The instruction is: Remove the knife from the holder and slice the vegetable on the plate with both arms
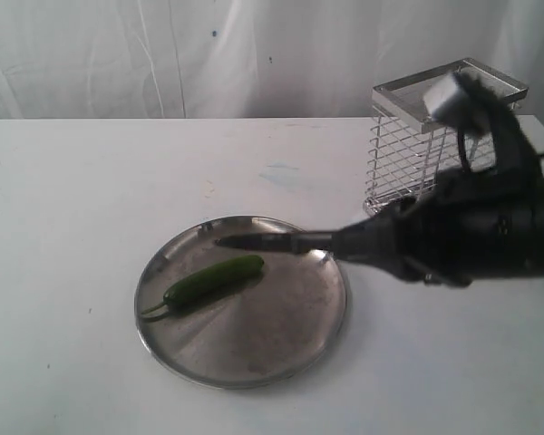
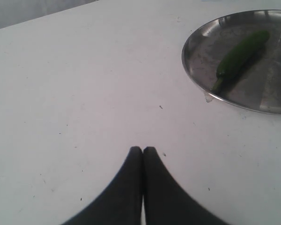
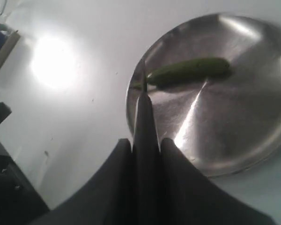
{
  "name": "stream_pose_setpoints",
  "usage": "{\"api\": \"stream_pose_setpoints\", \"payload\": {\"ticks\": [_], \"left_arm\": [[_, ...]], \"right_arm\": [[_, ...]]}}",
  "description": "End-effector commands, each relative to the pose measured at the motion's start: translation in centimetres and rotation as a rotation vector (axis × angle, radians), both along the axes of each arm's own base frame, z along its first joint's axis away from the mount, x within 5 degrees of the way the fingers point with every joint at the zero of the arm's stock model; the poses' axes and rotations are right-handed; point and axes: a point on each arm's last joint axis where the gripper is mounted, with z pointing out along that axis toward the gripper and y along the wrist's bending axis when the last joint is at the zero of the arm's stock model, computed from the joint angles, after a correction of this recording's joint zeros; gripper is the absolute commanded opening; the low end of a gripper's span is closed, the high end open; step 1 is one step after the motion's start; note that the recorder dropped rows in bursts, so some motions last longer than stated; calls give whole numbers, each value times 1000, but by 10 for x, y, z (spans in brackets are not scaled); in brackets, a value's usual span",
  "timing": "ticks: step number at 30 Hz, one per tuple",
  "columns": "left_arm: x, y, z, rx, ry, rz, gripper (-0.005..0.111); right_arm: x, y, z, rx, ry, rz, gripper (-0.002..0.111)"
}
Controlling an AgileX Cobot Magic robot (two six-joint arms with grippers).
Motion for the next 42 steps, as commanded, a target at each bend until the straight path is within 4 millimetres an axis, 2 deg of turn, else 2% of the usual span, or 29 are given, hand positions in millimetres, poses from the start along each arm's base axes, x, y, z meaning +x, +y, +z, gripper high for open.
{"api": "stream_pose_setpoints", "payload": {"ticks": [1, 7, 9, 10, 13, 14, 16, 20, 27, 30, 32, 34, 36, 38, 40, 42], "left_arm": [[0, 0, 0, -12, 2, 0, 0], [0, 0, 0, -5, 1, 0, 0], [1, 0, 4, 7, -50, -1, 0], [3, -1, 9, -102, -94, 20, 0], [4, -5, 22, -777, -99, 128, 0], [4, -6, 24, -929, -84, 151, 0], [4, -5, 26, -1055, -77, 170, 0], [5, -4, 28, -1078, -94, 176, 0], [6, 0, 34, -1075, -182, 189, 0], [6, 8, 42, -1096, -310, 211, 0], [3, 21, 56, -1215, -503, 262, 0], [2, 31, 65, -1311, -622, 319, 0], [7, 27, 85, -1244, -602, 283, 0], [16, 13, 109, -1009, -527, 184, 0], [32, -1, 122, -673, -458, 74, 0], [49, -16, 125, -546, -425, -65, 0]], "right_arm": [[-17, 3, -21, 112, -4, 55, 0], [-28, 9, -18, 224, -57, 182, 0], [-29, 10, -17, 249, -29, 177, 0], [-29, 10, -16, 264, -4, 162, 0], [-27, 10, -15, 319, 73, 100, 0], [-26, 10, -14, 338, 80, 87, 0], [-24, 10, -11, 369, 85, 68, 0], [-22, 9, -10, 387, 68, 40, 0], [-10, 2, -16, 274, -10, -71, 0], [-5, -2, -19, 222, -28, -138, 0], [-3, -4, -21, 195, -46, -158, 0], [-3, -5, -21, 192, -45, -162, 0], [-3, -3, -22, 205, -31, -147, 0], [-1, 1, -22, 227, -5, -122, 0], [3, 4, -21, 246, 15, -102, 0], [10, 6, -21, 241, 17, -109, 0]]}}
